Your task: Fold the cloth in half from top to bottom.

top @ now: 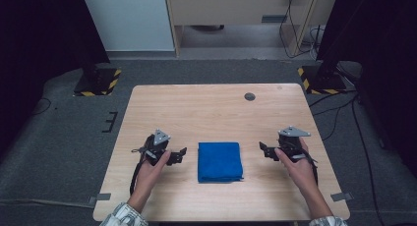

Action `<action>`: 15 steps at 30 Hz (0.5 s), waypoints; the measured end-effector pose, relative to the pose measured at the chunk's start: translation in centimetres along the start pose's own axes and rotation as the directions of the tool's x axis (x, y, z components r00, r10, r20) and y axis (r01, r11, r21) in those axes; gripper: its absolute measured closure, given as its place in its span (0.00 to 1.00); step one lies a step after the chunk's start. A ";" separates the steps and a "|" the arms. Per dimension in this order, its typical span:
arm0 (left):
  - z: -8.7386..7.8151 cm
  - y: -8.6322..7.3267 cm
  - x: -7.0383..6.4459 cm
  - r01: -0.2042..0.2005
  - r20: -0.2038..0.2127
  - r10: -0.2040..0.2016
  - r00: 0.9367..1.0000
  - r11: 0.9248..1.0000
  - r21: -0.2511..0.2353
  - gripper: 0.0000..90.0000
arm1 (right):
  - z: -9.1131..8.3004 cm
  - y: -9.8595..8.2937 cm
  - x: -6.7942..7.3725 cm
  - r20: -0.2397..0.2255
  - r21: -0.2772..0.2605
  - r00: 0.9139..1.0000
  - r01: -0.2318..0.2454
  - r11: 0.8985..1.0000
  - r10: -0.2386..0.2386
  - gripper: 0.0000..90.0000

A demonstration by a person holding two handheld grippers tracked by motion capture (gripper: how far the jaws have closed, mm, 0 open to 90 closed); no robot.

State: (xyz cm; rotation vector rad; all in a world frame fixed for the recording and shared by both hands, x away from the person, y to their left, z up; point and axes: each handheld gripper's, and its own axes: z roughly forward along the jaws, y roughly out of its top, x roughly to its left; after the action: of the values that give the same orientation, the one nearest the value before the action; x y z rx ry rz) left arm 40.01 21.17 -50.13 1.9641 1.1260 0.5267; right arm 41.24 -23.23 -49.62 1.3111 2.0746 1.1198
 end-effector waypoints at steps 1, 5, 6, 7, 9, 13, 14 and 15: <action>0.0 -0.1 0.3 0.001 -0.006 -0.001 1.000 1.000 0.004 0.07 | 0.0 -0.1 -0.2 0.004 0.003 1.000 -0.001 1.000 0.001 0.10; 0.1 -0.4 1.2 0.011 -0.018 -0.011 1.000 1.000 0.026 0.07 | 0.3 -0.6 -0.8 0.016 0.029 1.000 -0.018 0.999 0.018 0.10; 0.1 -0.5 1.4 0.012 -0.025 -0.011 1.000 0.999 0.035 0.07 | 0.4 -0.7 -0.9 0.017 0.038 1.000 -0.020 0.999 0.019 0.10; 0.2 -0.6 1.6 0.012 -0.031 -0.011 0.999 0.999 0.042 0.07 | 0.5 -0.8 -1.1 0.019 0.047 1.000 -0.020 0.999 0.019 0.10; 0.4 -0.8 2.1 0.018 -0.038 -0.016 0.999 0.998 0.053 0.07 | 0.7 -0.9 -1.5 0.024 0.049 0.999 -0.033 0.998 0.031 0.10; 0.7 -1.1 2.9 0.033 -0.057 -0.029 0.998 0.997 0.072 0.07 | 1.0 -0.9 -2.4 0.046 0.058 0.998 -0.052 0.997 0.049 0.11; 0.8 -1.2 3.1 0.032 -0.059 -0.028 0.998 0.996 0.078 0.07 | 1.1 -0.9 -2.7 0.050 0.055 0.997 -0.056 0.997 0.053 0.11; 0.9 -1.2 3.2 0.032 -0.062 -0.027 0.998 0.996 0.082 0.07 | 1.1 -1.0 -2.9 0.055 0.055 0.997 -0.065 0.996 0.062 0.11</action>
State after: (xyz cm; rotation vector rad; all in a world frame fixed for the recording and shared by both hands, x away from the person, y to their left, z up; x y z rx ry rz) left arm 41.59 23.86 -51.73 2.0114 1.2306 0.5350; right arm 42.88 -25.60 -51.23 1.4278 2.0532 1.0472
